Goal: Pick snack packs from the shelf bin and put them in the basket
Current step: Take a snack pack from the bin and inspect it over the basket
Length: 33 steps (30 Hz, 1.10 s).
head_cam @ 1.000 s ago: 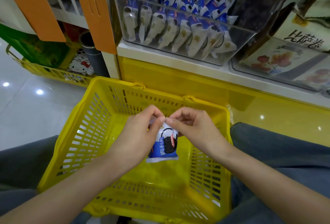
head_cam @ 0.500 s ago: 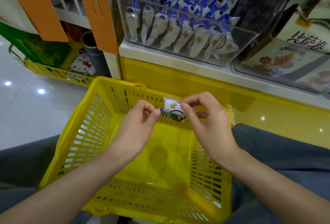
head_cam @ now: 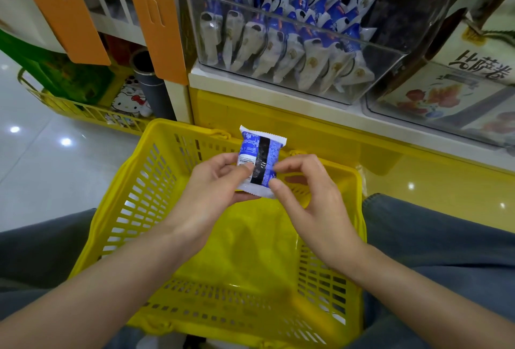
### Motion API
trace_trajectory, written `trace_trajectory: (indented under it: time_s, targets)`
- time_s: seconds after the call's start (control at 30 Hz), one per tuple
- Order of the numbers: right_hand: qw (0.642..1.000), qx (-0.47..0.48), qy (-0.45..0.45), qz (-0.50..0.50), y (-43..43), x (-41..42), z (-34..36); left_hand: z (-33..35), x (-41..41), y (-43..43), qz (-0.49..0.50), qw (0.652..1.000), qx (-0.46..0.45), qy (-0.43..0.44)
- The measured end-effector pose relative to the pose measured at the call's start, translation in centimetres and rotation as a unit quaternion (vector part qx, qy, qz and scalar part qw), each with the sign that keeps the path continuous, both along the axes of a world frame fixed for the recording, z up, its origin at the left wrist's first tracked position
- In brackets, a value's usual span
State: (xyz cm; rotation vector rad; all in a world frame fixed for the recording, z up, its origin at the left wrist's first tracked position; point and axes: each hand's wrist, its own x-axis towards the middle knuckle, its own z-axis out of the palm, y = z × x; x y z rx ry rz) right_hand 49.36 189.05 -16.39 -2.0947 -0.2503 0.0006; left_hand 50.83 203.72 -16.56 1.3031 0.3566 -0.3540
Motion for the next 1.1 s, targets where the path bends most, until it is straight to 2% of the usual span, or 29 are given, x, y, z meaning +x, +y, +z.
trace_trajectory:
  time_s: [0.07, 0.13, 0.17, 0.23, 0.33, 0.4, 0.67, 0.8, 0.87, 0.97, 1.1]
  targets:
    - [0.984, 0.106, 0.124, -0.070, 0.3, 0.4, 0.2, 0.0, 0.1, 0.0, -0.010, 1.000, -0.003, -0.004]
    - [0.935, 0.225, 0.253, -0.102, 0.2, 0.9, 0.3, 0.0, 0.1, -0.1, -0.048, 0.999, -0.015, -0.002]
    - [0.911, 0.268, 0.299, -0.094, 0.1, 1.0, 0.4, 0.0, 0.0, -0.2, -0.070, 0.997, -0.011, -0.005]
    - [0.890, 0.304, 0.333, -0.062, 0.0, 1.1, 0.5, -0.3, -0.3, -0.5, -0.092, 0.994, 0.042, -0.036]
    - [0.893, 0.308, 0.321, -0.067, 0.0, 0.8, 0.4, -1.3, -0.8, -0.7, -0.087, 0.957, 0.228, -0.159]
    - [0.896, 0.308, 0.311, -0.078, 0.0, 0.8, 0.3, -1.4, -1.0, -0.7, -0.097, 0.927, 0.289, -0.219]
    - [0.906, 0.293, 0.286, -0.105, 0.2, 0.4, -0.2, -1.6, -0.7, -0.1, -0.153, 0.889, 0.342, -0.263]
    - [0.921, 0.269, 0.263, -0.100, 0.3, 0.1, -0.9, -1.3, -0.6, -0.1, -0.186, 0.853, 0.394, -0.288]
    - [0.929, 0.246, 0.259, -0.096, 0.4, 0.1, -1.3, -1.2, -0.7, -0.1, -0.213, 0.834, 0.432, -0.270]
    - [0.947, 0.190, 0.247, -0.082, 0.5, 0.0, -1.8, -1.2, -0.8, -0.1, -0.255, 0.787, 0.501, -0.256]
    - [0.976, 0.048, 0.210, -0.044, 0.4, -0.6, -2.0, -1.2, 0.0, -0.1, -0.285, 0.695, 0.611, -0.250]
